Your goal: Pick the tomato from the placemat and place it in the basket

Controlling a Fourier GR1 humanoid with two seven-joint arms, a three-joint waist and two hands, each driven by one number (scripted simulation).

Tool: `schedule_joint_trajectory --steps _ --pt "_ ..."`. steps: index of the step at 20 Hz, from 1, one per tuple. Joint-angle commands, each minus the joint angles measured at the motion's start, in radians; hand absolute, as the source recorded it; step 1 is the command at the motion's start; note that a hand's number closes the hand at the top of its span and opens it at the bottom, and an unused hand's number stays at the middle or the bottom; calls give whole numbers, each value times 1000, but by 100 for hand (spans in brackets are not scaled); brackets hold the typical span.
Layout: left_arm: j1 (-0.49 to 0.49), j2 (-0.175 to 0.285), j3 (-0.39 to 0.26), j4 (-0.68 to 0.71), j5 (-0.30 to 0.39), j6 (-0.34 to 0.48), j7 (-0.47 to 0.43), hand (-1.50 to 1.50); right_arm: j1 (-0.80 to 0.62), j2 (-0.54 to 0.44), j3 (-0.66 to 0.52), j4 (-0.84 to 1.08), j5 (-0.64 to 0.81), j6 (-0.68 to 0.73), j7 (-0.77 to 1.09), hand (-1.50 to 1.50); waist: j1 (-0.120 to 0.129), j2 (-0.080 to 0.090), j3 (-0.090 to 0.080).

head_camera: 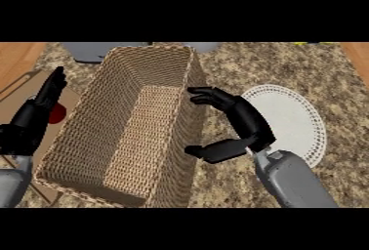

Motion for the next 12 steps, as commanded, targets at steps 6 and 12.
schedule_joint_trajectory --steps 6,12 --pt "-15 -30 -30 -1 -7 -17 -11 0 -387 -377 45 46 226 263 306 -150 4 2 -6" --pt "-34 -24 -27 -15 -3 -37 -16 0 -537 -490 147 154 129 705 331 -150 30 14 -4"
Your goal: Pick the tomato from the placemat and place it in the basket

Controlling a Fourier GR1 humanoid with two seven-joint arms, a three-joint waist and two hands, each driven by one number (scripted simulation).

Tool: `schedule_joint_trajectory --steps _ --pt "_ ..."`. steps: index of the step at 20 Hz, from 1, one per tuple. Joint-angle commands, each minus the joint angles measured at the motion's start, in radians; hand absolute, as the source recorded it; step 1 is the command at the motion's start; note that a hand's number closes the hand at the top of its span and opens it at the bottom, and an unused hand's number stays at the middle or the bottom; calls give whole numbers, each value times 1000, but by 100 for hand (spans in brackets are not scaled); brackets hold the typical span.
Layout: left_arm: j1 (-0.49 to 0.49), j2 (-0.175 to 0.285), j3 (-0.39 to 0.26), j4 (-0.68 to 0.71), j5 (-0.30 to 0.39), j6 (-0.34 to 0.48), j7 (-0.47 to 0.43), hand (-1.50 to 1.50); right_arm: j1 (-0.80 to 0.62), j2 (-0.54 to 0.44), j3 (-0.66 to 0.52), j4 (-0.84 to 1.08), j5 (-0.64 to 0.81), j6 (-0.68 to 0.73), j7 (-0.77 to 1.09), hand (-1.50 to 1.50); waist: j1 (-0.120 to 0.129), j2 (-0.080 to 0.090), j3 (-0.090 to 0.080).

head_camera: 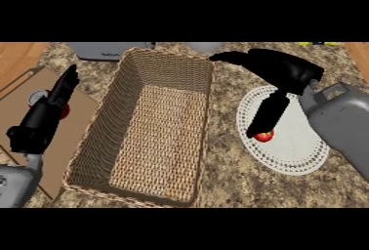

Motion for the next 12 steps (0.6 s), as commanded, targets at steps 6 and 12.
schedule_joint_trajectory --steps 6,12 --pt "13 -17 5 -37 -3 -13 6 0 -243 -12 36 264 -91 473 40 -150 4 5 4" --pt "1 -42 22 -2 -31 -10 -7 0 -231 -7 62 392 83 546 -103 -150 -9 7 5"
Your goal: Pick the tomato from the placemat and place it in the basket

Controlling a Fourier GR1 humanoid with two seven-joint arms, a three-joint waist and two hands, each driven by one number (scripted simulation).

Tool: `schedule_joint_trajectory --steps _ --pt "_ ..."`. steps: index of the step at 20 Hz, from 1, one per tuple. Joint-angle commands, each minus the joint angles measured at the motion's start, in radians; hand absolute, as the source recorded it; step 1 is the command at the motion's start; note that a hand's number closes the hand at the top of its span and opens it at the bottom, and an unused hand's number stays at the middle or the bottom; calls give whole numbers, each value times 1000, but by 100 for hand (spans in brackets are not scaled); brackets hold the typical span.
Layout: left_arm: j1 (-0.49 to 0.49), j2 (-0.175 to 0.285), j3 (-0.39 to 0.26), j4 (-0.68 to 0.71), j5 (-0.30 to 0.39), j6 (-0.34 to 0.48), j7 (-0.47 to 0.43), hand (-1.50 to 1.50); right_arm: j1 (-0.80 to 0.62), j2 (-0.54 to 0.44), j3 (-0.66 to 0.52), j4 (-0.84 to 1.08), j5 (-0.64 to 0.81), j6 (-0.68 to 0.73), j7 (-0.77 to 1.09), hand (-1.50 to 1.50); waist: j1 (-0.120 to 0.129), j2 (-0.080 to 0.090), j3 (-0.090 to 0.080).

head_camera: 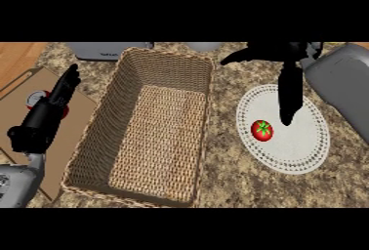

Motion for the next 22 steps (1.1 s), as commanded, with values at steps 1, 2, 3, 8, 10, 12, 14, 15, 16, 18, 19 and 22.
schedule_joint_trajectory --steps 1,2,3,8,10,12,14,15,16,18,19,22 --pt "34 5 30 3 -17 -11 -29 0 23 22 5 64 116 43 -74 -150 -8 -2 1" --pt "-32 0 24 -31 -5 -19 68 0 -14 48 -8 85 100 78 -59 -150 -11 -3 1" --pt "5 -37 -12 -85 -40 30 76 0 26 45 17 101 157 44 -112 -150 -5 -2 2" --pt "36 -9 55 -16 -26 -35 -16 0 102 45 43 100 300 11 -252 -150 -11 -1 1" --pt "9 -29 48 -13 -48 -22 10 0 40 71 45 175 344 47 -270 -150 -9 0 1" --pt "13 -23 50 -56 -45 -36 50 0 99 100 76 161 395 6 -287 -150 -11 -3 1" --pt "53 -62 24 -37 -75 -22 -4 0 100 86 83 189 424 39 -327 -150 -11 -2 1" --pt "71 -63 17 -50 -92 -12 15 0 126 129 99 183 451 -3 -299 -150 -12 -3 1" --pt "51 -42 60 -19 -58 -48 -14 0 137 156 105 225 483 -41 -318 -150 -10 -1 1" --pt "22 -42 83 27 -59 -60 -15 0 186 99 106 168 508 -15 -355 -150 -23 -4 1" --pt "70 -59 58 -73 -58 -56 25 0 84 129 74 298 527 12 -398 -150 -6 -2 1" --pt "16 -47 96 -31 -76 -66 35 0 163 134 87 254 601 -52 -426 -150 -17 -4 1"
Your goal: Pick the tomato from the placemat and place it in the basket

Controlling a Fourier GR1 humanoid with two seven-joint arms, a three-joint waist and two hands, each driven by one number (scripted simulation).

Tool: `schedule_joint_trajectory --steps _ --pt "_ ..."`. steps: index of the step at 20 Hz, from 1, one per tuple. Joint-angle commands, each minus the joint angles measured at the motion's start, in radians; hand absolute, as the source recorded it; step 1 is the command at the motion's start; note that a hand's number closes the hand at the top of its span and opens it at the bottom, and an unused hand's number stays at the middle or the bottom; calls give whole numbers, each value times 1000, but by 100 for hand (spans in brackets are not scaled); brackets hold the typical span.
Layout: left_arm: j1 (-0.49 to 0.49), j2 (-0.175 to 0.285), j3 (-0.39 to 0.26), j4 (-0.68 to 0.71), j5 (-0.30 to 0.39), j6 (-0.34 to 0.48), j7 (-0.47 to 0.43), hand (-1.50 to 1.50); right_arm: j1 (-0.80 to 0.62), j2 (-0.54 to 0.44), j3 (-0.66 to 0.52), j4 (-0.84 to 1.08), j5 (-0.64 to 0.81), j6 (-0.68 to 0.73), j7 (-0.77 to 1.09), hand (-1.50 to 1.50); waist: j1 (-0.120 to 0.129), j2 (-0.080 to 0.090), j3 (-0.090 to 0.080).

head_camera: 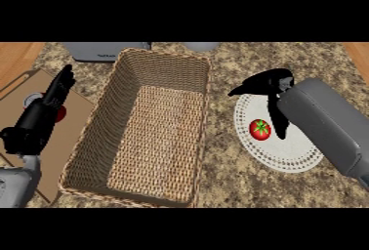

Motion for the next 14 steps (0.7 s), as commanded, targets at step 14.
schedule_joint_trajectory --steps 14 --pt "87 -43 52 -83 -40 -69 -4 0 93 65 -91 102 264 -155 -196 -150 -2 -4 0"
